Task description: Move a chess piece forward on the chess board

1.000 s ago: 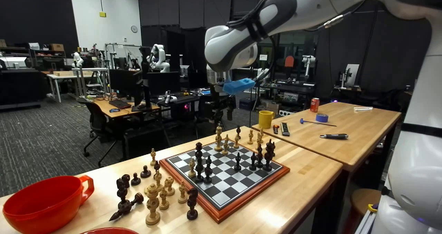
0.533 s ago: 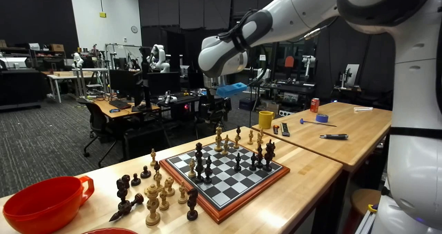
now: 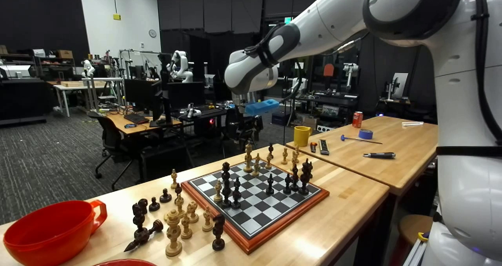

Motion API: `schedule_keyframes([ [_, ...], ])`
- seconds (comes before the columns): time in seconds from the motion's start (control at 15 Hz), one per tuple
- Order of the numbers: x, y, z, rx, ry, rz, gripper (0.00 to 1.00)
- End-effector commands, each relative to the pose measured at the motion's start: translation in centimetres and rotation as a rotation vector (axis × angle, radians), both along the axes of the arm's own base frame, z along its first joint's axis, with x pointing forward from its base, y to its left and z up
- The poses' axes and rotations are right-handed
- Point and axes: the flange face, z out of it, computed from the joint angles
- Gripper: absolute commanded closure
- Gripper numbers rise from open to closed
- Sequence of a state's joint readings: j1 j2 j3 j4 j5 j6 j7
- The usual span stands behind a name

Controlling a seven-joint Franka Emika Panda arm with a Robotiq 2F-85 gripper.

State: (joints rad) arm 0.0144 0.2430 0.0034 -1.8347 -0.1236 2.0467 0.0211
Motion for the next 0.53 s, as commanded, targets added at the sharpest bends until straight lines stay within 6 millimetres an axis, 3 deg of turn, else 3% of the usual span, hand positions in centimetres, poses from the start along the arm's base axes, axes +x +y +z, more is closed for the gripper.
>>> schedule_keyframes([
  [0.0, 0.48, -0.85, 0.07, 0.013, 0.014, -0.012, 0.0],
  [0.07, 0.51, -0.87, -0.05, 0.021, 0.015, -0.011, 0.18],
  [0.47, 0.66, -0.18, -0.53, 0.044, 0.024, 0.006, 0.62],
])
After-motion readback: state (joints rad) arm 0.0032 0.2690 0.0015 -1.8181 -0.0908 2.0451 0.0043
